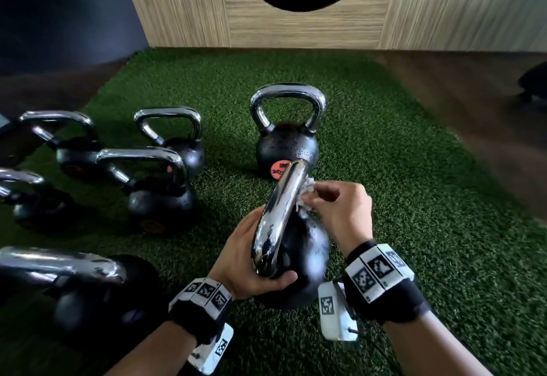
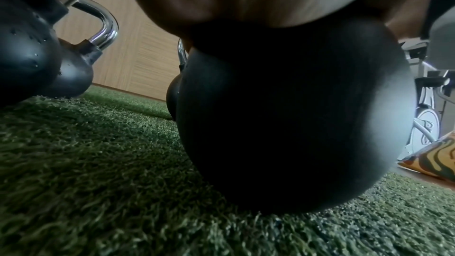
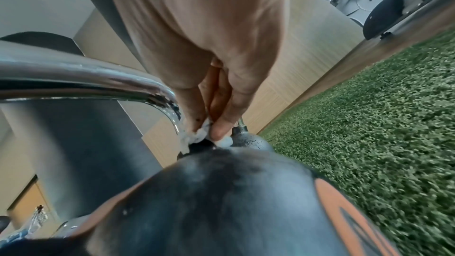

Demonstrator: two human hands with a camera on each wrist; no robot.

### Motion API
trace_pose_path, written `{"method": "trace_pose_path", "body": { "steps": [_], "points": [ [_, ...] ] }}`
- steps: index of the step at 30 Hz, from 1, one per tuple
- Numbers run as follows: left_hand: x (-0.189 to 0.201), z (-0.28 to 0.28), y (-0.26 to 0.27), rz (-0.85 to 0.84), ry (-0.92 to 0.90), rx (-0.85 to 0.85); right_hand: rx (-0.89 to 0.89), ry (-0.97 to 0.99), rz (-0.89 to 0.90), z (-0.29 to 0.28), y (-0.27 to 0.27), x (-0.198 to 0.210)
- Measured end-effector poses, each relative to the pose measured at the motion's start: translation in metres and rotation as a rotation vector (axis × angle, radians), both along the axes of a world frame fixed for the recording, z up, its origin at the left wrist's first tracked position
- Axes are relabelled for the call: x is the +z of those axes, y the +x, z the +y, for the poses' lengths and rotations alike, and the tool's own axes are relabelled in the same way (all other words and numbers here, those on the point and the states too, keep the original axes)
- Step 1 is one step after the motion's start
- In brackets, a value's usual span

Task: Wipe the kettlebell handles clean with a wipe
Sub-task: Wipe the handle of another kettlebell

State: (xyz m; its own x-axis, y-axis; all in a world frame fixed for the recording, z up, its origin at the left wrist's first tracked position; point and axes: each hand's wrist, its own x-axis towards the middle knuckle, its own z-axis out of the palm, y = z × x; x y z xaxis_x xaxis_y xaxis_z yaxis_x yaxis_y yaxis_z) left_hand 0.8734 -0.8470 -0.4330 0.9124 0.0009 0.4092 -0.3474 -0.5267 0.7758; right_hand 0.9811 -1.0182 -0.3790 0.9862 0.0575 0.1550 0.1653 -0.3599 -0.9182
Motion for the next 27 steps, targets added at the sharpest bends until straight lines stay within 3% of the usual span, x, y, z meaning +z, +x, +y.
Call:
{"method": "trace_pose_path", "body": {
  "steps": [3,9,16,22,27],
  "points": [
    [0.000,-0.002,-0.001,0.005,0.006,-0.027,-0.003,0.056,-0.152,-0.001,0.001,0.007],
    [0.000,-0.002,-0.002,0.035,0.001,-0.017,0.086,0.033,-0.169,-0.007,0.000,0.015],
    [0.002,-0.004,-0.002,-0.028,0.048,0.024,0.177,-0.082,-0.635,-0.017,-0.026,0.031],
    [0.005,-0.004,-0.002,-0.025,0.052,0.022,0.236,-0.115,-0.612,-0.021,-0.026,0.048],
    [0.011,-0.004,-0.001,-0.059,0.071,-0.018,0.363,-0.145,-0.626,-0.024,-0.073,0.040]
  ]
}}
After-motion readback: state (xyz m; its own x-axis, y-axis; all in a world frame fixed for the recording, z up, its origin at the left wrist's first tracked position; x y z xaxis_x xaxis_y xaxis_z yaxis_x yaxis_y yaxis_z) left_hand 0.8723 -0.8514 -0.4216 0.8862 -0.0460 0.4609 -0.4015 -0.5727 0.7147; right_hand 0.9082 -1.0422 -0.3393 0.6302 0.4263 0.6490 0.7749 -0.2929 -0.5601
